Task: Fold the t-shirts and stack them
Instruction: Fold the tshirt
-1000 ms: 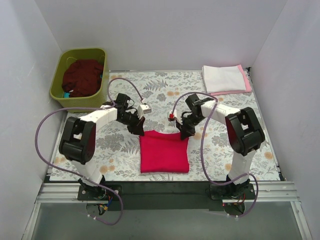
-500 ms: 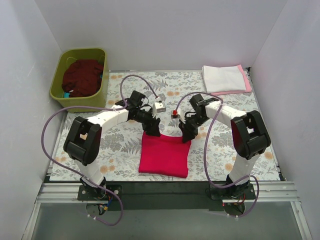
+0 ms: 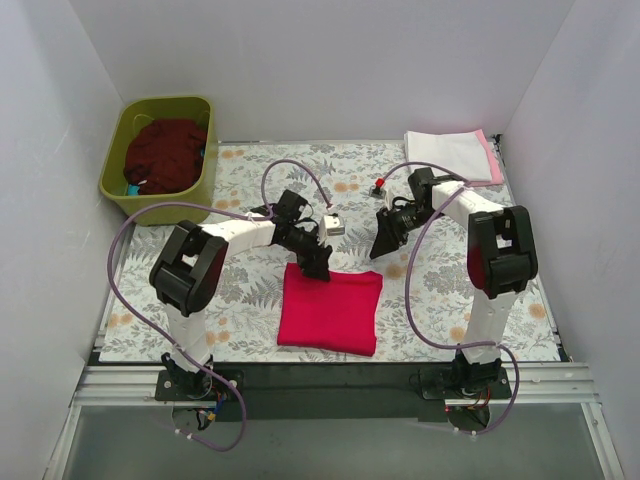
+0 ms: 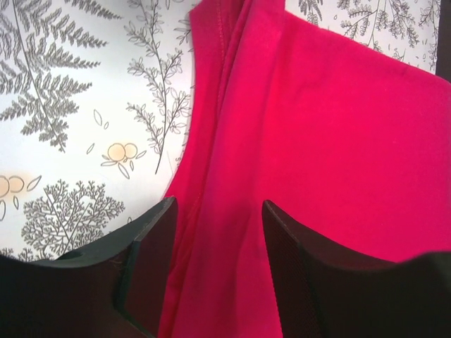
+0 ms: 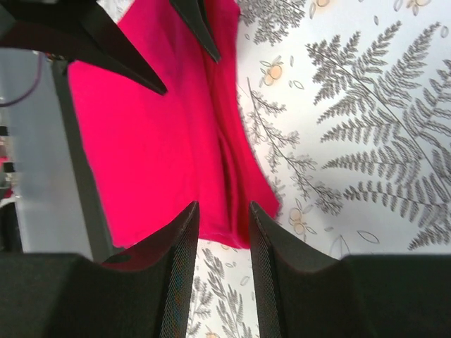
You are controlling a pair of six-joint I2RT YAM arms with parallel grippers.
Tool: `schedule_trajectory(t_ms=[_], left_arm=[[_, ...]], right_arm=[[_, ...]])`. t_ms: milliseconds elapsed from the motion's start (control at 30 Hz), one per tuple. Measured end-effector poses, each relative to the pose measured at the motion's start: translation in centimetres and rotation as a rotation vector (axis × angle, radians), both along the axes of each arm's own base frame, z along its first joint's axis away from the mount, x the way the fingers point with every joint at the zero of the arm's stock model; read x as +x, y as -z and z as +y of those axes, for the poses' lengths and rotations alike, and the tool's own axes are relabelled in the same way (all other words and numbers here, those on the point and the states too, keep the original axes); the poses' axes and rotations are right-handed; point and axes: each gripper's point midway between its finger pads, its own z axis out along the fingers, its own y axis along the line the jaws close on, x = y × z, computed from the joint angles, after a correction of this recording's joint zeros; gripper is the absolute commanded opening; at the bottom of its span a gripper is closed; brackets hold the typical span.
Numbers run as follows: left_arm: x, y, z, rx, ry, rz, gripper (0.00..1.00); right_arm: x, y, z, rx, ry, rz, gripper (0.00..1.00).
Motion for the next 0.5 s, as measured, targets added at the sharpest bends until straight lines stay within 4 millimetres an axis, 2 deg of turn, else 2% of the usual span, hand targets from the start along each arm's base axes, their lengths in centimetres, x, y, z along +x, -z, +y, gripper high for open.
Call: schedule_trajectory(t_ms=[67, 133, 200, 367, 500], left_arm=[[-0.1, -0.1, -0.3, -0.005, 0.012, -0.011, 0.45], [-0.2, -0.2, -0.6, -0.009, 0.025, -0.019, 0.35], [-0.4, -0.1, -0.8, -0.010, 0.040, -0.027, 0.30], [-0.7, -0.1, -1.0, -0.013, 0.064, -0.045, 0.29], [-0.8, 0.0, -1.1, -0.012, 0.081, -0.058, 0.15]], right_arm=[[0.0, -0.1, 0.3, 0.019, 0.007, 0.029, 0.41], [-0.1, -0.2, 0.6, 0.034, 0.012, 0.057, 0.40], [-0.1, -0.1, 0.9, 0.046, 0.017, 0.084, 0.40], [0.3, 0.1, 1.2, 0.061, 0.027, 0.124, 0.40], [0.9, -0.1, 1.6, 0.080, 0.034, 0.140, 0.39]])
